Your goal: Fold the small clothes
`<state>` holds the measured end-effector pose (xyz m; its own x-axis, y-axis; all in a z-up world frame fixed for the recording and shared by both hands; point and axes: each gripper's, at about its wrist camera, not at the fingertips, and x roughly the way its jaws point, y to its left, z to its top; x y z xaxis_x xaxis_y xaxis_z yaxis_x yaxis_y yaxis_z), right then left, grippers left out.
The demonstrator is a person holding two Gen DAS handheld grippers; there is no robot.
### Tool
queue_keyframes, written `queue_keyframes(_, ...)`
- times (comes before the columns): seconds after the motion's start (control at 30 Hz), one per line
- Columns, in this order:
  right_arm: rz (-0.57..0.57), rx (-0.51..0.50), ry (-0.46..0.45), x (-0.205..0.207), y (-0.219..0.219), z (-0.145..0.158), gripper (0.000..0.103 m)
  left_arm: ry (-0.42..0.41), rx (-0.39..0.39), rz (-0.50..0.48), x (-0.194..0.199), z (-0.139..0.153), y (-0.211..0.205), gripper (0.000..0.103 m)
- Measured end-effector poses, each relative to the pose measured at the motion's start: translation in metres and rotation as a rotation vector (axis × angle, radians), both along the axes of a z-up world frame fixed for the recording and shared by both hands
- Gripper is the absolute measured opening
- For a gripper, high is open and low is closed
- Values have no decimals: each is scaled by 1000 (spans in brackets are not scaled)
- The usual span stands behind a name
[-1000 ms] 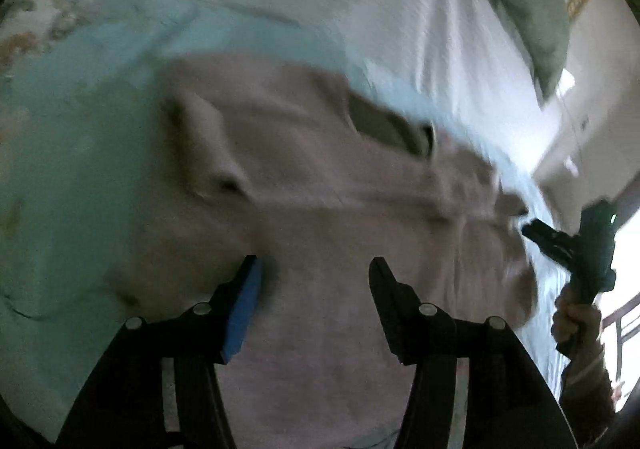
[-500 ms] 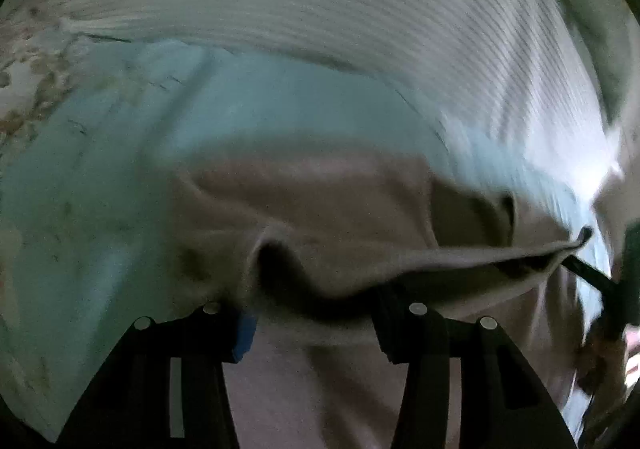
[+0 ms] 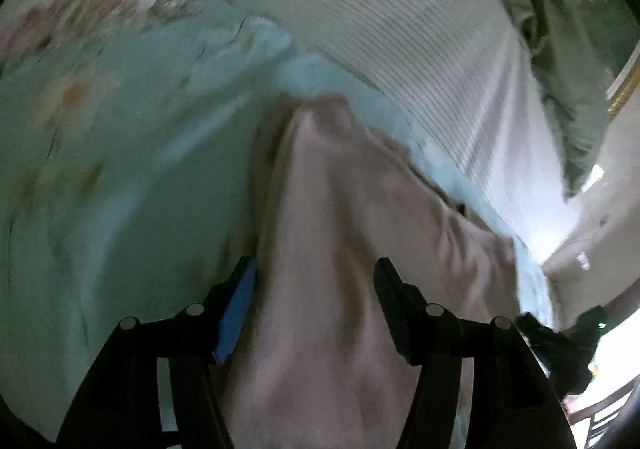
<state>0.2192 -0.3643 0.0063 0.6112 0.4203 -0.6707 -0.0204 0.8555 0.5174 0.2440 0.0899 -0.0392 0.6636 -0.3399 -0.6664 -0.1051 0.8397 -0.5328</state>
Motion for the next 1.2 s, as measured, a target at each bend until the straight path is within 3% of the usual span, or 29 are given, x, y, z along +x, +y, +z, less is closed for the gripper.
queue_keyframes(0.17, 24, 62, 32, -45, 11, -15, 41, 23, -85, -6, -77, -15, -8, 62)
queue_keyframes(0.33, 35, 85, 45, -74, 18, -18, 42, 85, -179, -10, -113, -32, -7, 63)
queue_keyframes(0.4, 36, 88, 44, -81, 20, -16, 44, 104, -177, -25, -117, -40, -15, 64)
queue_keyframes(0.67, 49, 101, 39, -95, 23, -11, 50, 95, -222, 15, -98, -48, -24, 71)
queue_keyframes(0.83, 47, 108, 40, -95, 24, -11, 51, 69, -257, 127, -69, -53, -19, 73)
queue_keyframes(1.0, 44, 116, 41, -92, 24, -11, 52, 38, -216, 194, -43, -51, -13, 72)
queue_keyframes(1.1, 43, 122, 43, -85, 22, -13, 52, 29, -163, 208, -32, -50, -12, 54)
queue_keyframes(1.17, 47, 129, 42, -78, 20, -14, 52, 33, -141, 203, -26, -50, -10, 13)
queue_keyframes(1.2, 50, 129, 39, -74, 19, -13, 52, 35, -162, 187, -22, -51, -9, 10)
